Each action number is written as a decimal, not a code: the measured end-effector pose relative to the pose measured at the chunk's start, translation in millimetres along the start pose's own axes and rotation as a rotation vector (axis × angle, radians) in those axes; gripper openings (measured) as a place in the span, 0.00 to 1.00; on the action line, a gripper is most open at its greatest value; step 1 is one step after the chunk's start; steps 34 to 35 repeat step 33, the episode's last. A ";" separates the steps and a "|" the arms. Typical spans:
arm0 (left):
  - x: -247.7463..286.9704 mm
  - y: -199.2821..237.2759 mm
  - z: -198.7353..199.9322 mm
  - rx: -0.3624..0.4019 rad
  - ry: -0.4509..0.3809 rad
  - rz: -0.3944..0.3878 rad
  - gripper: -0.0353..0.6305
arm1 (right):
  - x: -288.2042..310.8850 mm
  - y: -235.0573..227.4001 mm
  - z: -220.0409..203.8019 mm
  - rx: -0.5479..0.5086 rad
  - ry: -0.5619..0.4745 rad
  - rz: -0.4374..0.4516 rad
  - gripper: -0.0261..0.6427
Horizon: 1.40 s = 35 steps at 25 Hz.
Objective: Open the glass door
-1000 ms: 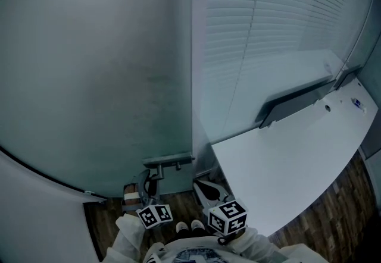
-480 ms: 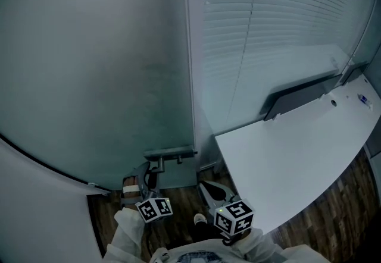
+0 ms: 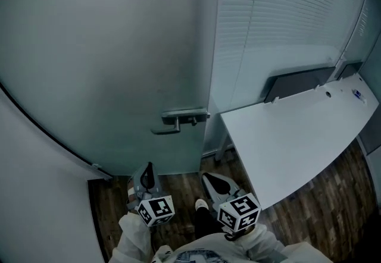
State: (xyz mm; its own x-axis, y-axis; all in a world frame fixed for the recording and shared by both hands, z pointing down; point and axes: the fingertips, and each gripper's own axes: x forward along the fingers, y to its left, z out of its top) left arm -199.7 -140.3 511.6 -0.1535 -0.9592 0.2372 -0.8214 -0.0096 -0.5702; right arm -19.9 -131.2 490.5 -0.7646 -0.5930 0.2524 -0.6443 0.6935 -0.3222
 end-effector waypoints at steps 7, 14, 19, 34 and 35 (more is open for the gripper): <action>-164.2 24.1 -19.8 -0.497 -0.068 -0.053 0.06 | -72.5 110.6 -25.5 -0.117 -0.071 -0.037 0.05; -248.7 12.4 -18.2 -0.595 -0.045 -0.103 0.06 | -128.5 154.4 -23.4 -0.136 -0.091 -0.045 0.05; -268.0 -25.1 -18.2 -0.628 -0.008 -0.140 0.06 | -155.4 147.4 -38.1 -0.125 -0.067 -0.047 0.05; -280.5 -80.3 35.7 -0.549 -0.034 -0.179 0.06 | -199.3 117.9 -45.3 -0.079 -0.053 -0.023 0.05; -280.5 -80.3 35.7 -0.549 -0.034 -0.179 0.06 | -199.3 117.9 -45.3 -0.079 -0.053 -0.023 0.05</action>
